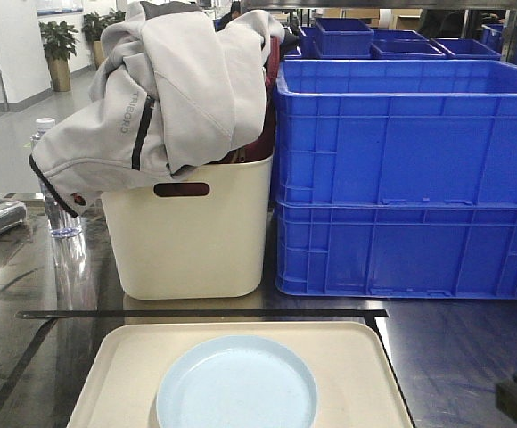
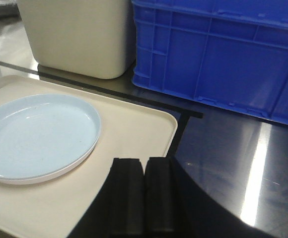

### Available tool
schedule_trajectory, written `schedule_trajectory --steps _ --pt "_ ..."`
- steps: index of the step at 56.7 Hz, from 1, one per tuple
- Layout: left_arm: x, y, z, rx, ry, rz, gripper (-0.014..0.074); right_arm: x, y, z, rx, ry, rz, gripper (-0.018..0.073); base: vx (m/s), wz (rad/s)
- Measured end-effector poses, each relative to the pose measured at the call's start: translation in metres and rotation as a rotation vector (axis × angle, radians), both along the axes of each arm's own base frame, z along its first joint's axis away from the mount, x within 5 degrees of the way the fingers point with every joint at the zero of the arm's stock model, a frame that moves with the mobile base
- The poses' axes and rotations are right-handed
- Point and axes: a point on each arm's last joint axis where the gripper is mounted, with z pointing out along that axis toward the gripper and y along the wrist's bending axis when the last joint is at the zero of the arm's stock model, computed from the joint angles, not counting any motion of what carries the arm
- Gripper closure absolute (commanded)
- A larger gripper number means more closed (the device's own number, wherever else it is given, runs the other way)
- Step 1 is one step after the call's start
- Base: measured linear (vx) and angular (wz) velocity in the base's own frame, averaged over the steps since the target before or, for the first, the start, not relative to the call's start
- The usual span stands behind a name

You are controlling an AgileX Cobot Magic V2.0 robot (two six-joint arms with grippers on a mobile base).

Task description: Grab plate from conveyor and place on tray

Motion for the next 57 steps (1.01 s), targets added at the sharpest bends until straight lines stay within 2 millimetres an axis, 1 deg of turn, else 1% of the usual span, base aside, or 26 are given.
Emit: schedule_trajectory --steps 2,5,11,46,49,52,57 --pt "-0.006 0.002 -0.008 -0.002 -0.008 0.004 0.0596 -0.005 -0.002 -0.004 0.01 -0.029 -0.004 0.0568 0.0 0.0" --pt "-0.012 0.003 -0.014 -0.005 -0.024 0.009 0.0596 -0.009 -0.004 -0.009 0.023 -0.056 -0.011 0.0568 0.0 0.0" --pt "-0.018 0.005 -0.015 -0.012 -0.053 0.012 0.0596 -0.01 -0.005 -0.012 0.038 -0.088 -0.018 0.0568 0.0 0.0" --pt "-0.019 0.005 -0.015 -0.014 -0.062 0.015 0.0596 -0.01 -0.005 -0.011 0.045 -0.1 -0.021 0.0568 0.0 0.0" --pt "-0.018 0.006 -0.015 0.006 -0.067 0.018 0.0596 -0.01 -0.005 -0.011 0.046 -0.1 -0.021 0.0568 0.0 0.0" --pt "-0.017 0.008 -0.017 0.046 -0.079 0.032 0.0596 -0.01 -0.005 -0.011 0.046 -0.1 -0.021 0.0568 0.0 0.0" --pt "-0.017 0.014 -0.025 0.049 -0.115 0.098 0.0596 -0.009 -0.005 -0.011 0.046 -0.1 -0.021 0.0568 0.0 0.0"
